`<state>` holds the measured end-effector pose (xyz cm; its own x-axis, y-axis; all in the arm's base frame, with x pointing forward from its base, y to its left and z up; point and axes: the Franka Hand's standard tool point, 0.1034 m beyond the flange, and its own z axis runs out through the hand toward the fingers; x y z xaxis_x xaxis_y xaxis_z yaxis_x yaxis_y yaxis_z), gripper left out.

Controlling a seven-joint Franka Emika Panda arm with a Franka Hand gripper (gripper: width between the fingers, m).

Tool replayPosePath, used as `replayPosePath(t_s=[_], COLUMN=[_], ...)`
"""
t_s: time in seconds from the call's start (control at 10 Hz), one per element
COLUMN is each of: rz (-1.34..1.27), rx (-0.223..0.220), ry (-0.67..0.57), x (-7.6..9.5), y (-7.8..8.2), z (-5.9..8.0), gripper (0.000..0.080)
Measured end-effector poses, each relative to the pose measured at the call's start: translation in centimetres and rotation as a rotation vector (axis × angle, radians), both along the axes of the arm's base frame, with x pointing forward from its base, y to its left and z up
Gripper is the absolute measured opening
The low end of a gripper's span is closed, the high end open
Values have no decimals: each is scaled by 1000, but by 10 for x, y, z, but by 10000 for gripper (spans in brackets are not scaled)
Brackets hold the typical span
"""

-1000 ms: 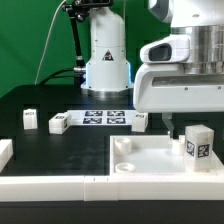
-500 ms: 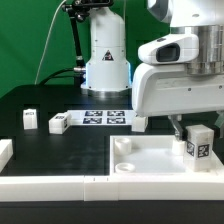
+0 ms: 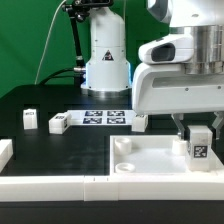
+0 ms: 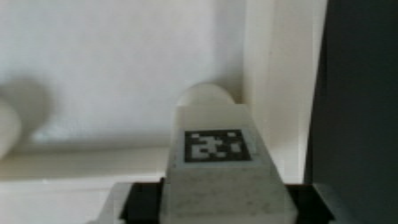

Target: Assemble one leg

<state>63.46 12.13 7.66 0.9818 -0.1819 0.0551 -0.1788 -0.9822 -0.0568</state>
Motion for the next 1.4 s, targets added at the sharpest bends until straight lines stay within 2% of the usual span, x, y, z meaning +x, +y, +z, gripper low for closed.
replayPosePath(t_s=[0.4, 0.6, 0.9, 1.1, 1.2, 1.3, 1.4], rz=[-593, -803, -963, -961, -920, -913, -883], rx=[46, 64, 84, 84, 81, 81, 79], ry=[24, 39, 52, 53, 50, 51, 49], x=[-1, -1, -1, -1, -1, -2, -2], y=[-1, 0, 1, 1, 1, 1, 1], z=[-1, -1, -1, -2, -2, -2, -2], gripper=[290, 291, 291, 291, 529, 529, 630])
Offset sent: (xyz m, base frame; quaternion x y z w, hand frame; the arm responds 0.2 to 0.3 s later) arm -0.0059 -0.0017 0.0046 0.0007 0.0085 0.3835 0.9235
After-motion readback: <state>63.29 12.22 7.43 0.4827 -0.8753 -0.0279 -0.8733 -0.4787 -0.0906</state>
